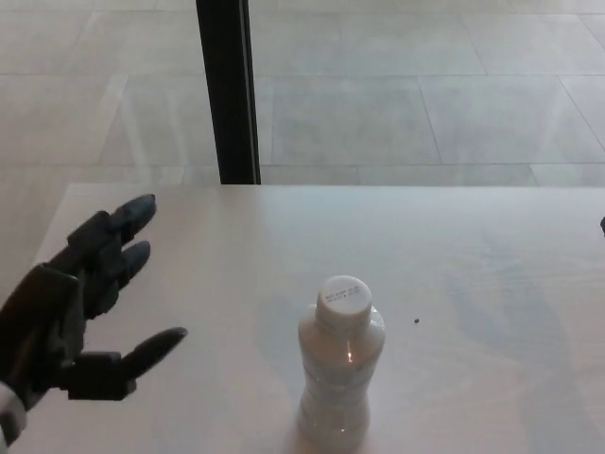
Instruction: The robot uses its left hand to to lift the bottle kept on the middle of the desk and tilts it towards its right hand. It then uses its right hand to rotate its cap to open it and places the bottle and cap back on the desk
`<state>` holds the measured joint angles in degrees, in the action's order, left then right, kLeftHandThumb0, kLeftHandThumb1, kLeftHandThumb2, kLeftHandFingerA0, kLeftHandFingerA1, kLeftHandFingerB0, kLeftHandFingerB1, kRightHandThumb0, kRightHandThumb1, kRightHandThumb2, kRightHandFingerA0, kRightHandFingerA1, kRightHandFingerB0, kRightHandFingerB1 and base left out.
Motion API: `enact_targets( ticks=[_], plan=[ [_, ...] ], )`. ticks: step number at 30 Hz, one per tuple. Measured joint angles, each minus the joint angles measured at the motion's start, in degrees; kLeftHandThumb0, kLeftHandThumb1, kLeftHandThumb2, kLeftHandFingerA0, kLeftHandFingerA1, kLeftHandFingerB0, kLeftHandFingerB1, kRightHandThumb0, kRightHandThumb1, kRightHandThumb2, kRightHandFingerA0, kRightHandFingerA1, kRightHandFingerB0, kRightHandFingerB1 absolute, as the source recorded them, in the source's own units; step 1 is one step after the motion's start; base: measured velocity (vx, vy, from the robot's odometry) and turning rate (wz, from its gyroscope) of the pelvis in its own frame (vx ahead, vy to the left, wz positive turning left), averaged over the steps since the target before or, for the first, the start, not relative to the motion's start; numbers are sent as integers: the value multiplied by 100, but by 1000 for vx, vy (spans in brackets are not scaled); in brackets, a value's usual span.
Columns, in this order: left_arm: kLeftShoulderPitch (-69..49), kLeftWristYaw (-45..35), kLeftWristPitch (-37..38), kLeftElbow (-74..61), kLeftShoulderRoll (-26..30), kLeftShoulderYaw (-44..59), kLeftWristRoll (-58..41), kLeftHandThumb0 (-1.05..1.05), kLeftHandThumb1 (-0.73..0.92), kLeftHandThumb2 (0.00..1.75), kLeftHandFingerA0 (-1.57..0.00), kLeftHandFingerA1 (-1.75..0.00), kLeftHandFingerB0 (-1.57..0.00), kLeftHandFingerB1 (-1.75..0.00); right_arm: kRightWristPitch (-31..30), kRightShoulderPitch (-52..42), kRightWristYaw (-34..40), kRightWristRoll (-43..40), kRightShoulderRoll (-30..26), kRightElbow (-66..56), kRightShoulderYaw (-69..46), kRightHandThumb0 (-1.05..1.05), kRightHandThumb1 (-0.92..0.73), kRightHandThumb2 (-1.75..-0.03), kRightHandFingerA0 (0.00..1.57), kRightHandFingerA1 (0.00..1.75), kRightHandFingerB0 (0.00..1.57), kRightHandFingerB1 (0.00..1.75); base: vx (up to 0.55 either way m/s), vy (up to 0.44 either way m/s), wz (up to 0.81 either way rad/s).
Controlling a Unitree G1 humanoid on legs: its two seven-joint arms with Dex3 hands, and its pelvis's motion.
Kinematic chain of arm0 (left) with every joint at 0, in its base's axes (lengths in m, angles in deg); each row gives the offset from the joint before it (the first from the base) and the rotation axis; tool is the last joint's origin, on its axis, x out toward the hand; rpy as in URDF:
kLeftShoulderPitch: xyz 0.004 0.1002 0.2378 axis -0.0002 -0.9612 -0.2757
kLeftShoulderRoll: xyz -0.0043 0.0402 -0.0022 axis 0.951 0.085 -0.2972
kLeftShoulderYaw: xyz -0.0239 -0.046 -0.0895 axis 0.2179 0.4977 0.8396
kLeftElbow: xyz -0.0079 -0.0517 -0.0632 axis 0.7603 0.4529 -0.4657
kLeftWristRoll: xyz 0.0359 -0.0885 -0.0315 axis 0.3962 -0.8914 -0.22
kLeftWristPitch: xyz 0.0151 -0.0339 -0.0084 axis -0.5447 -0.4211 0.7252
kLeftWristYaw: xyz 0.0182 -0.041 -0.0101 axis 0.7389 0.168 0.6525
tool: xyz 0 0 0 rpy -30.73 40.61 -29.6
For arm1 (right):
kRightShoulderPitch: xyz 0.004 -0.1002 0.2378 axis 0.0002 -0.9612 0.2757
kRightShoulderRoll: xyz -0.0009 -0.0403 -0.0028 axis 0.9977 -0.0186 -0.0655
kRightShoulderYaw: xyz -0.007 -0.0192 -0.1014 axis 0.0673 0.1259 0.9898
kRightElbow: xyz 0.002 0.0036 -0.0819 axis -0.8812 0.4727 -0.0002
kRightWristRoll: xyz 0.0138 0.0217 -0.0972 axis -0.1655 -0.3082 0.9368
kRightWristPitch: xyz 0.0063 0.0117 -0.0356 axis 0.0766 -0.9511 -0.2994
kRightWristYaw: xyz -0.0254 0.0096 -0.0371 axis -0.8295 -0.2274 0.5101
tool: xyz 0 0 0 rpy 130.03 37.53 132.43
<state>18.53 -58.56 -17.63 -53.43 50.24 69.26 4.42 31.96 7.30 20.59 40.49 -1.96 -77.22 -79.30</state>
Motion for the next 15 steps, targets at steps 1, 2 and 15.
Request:
enact_targets(
  ticks=[1,2,15],
  plan=[
    [-16,-5,-8,14,53,-87,61,-66,55,58,0,-14,0,-30,-24,0,12,0,1,-10,6,-70,-62,-96,27,59,13,44,0,0,0],
    [-23,-10,-13,30,83,-150,97,-67,48,70,0,-13,-4,-23,-44,0,22,0,1,-16,9,-69,-62,-97,28,60,12,44,0,0,0],
    [-134,48,77,404,-159,-1137,760,-83,42,74,0,-17,0,-19,-98,4,99,32,110,-8,113,-69,-62,-98,31,63,16,45,0,0,0]
  ],
)
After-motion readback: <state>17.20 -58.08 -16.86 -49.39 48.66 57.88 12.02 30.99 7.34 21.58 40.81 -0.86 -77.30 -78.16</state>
